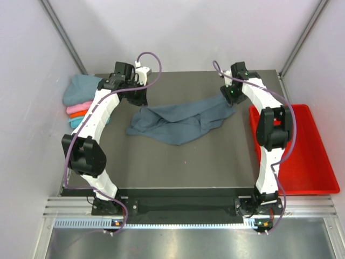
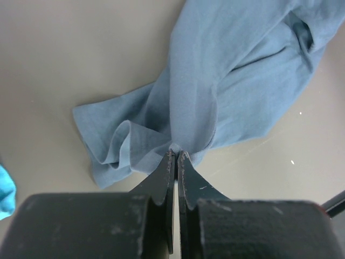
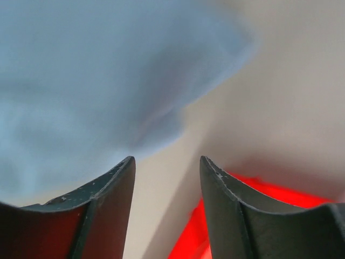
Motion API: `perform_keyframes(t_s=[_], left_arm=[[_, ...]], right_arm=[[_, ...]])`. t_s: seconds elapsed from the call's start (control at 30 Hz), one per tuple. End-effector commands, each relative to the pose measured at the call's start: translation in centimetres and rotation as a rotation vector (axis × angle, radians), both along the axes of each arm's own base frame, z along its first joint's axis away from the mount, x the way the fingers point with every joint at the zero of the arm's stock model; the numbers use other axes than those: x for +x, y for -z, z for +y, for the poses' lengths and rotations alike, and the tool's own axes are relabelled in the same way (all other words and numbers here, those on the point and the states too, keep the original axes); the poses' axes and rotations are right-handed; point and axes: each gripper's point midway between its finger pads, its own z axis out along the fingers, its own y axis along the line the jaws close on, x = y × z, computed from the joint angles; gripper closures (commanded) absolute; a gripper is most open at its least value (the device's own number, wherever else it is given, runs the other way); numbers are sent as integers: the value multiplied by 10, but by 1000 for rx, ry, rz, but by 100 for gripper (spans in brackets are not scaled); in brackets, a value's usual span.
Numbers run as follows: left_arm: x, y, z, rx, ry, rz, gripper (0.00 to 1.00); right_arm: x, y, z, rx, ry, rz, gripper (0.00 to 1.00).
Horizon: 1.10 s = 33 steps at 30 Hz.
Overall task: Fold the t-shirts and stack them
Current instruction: Flatten the tshirt out
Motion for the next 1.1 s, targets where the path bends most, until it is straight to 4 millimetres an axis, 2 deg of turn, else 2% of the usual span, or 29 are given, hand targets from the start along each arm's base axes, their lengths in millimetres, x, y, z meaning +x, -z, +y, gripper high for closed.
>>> perform_keyframes(t_s=[0.0, 0.03, 0.17, 0.3, 0.37, 0.47, 0.5, 0.57, 0.7, 0.93, 1.07], left_arm=[[17, -21, 6, 11, -11, -83, 100], [20, -21, 8, 15, -16, -88, 100], [28, -22, 9, 10, -24, -92, 100], [34, -22, 4, -10, -19, -86, 100], [36, -25, 3, -16, -21, -92, 100], [38, -27, 2, -22, -21, -96, 100], [38, -28, 4, -16, -25, -100, 100], [37, -29, 5, -11, -26, -103, 100], [32, -32, 8, 5, -25, -111, 100], [32, -29, 14, 3, -39, -105, 100], [35, -27, 11, -11, -37, -97, 100]], right_arm=[[-52, -34, 41, 195, -131, 43, 50], [-60, -46, 42, 197, -156, 21, 52], [-82, -50, 59, 266, -233, 15, 54], [-102, -37, 85, 369, -279, 110, 53], [-103, -34, 96, 369, -297, 116, 52], [-102, -16, 103, 332, -303, 149, 52], [-101, -6, 103, 316, -292, 169, 52], [-98, 2, 105, 300, -278, 179, 52], [-88, 21, 92, 209, -230, 190, 52], [-83, 30, 77, 156, -177, 189, 53], [-82, 45, 72, 165, -156, 216, 53]])
